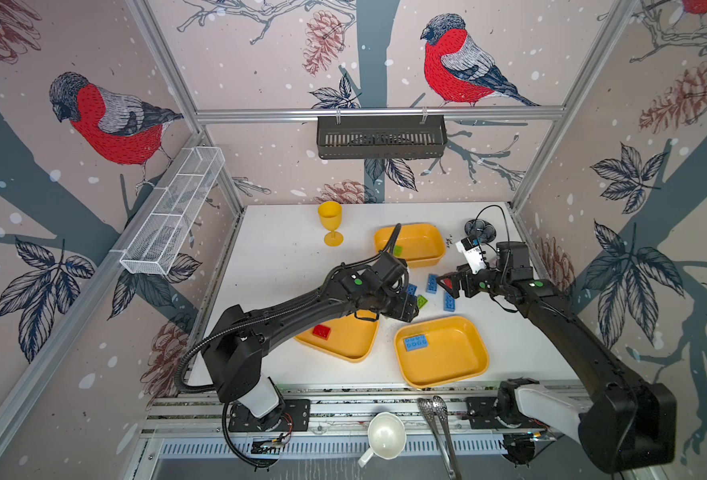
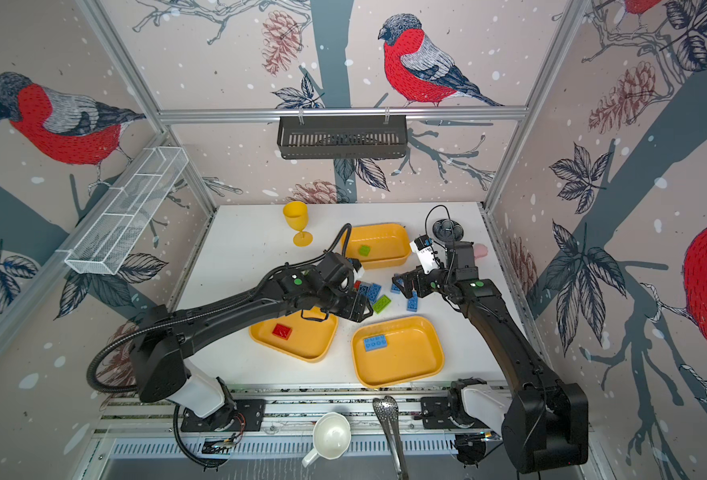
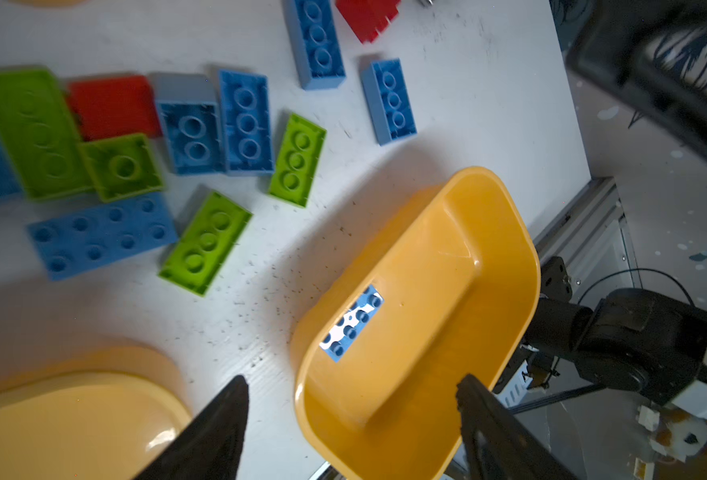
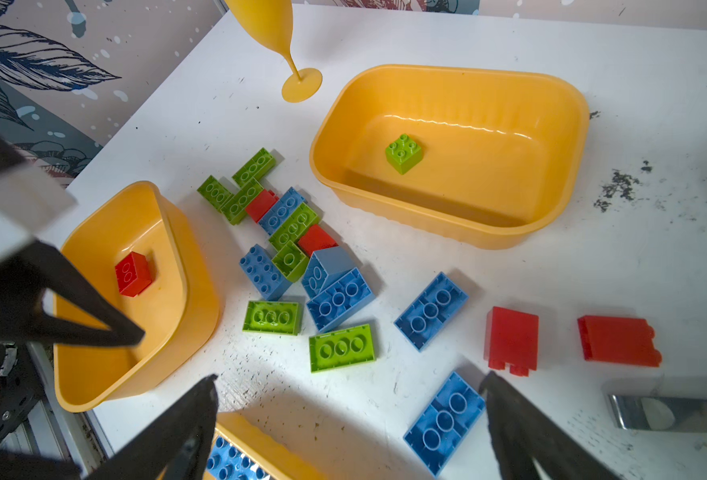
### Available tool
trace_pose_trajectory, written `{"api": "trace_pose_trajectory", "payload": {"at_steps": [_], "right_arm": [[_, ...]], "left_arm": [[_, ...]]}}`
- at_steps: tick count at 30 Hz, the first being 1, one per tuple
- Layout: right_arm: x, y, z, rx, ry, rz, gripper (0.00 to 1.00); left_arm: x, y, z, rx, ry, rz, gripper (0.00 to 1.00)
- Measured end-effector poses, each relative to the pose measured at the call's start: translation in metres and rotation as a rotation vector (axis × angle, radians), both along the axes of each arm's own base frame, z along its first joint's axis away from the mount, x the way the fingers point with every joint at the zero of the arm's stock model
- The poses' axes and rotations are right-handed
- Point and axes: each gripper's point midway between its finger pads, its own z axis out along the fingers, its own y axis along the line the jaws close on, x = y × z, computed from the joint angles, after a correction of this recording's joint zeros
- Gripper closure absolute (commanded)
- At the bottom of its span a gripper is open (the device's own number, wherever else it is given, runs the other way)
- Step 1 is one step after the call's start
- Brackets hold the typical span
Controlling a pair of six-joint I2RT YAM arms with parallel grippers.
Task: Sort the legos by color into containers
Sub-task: 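Carry the blue brick to the tub nearest the right arm and release, then return the left gripper to the pile and grasp a lime-green brick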
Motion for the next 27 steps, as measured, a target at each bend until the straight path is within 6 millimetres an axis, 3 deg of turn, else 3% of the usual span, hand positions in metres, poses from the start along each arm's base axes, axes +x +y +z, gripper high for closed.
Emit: {"api": "trace_pose_trajectory", "payload": {"at_steps": [7,12,18,27], "right_arm": [[-0.003,0.000,0.003,0.015,-0.006,-0.013,0.01],[-0.001,0.006,0.000,0.030,0.013,-0.008,0.01],[0.005,0.023,-0.007,0.039,0.056,0.023,0.01],[0.009,0.043,-0.006,0.066,0.071,0.042,0.01]], "left_arm": [[0.064,0.084,-0.005,0.176,-0.085,0.185,0.18],[0.112,0.148,-0.040,0.347,-0.113,0.327,0.18],[0.148,0.157,-0.077,0.400,-0.102,0.359,0.18],[0.191,0.168,-0.105,0.431,-0.109,0.428,0.20]]}}
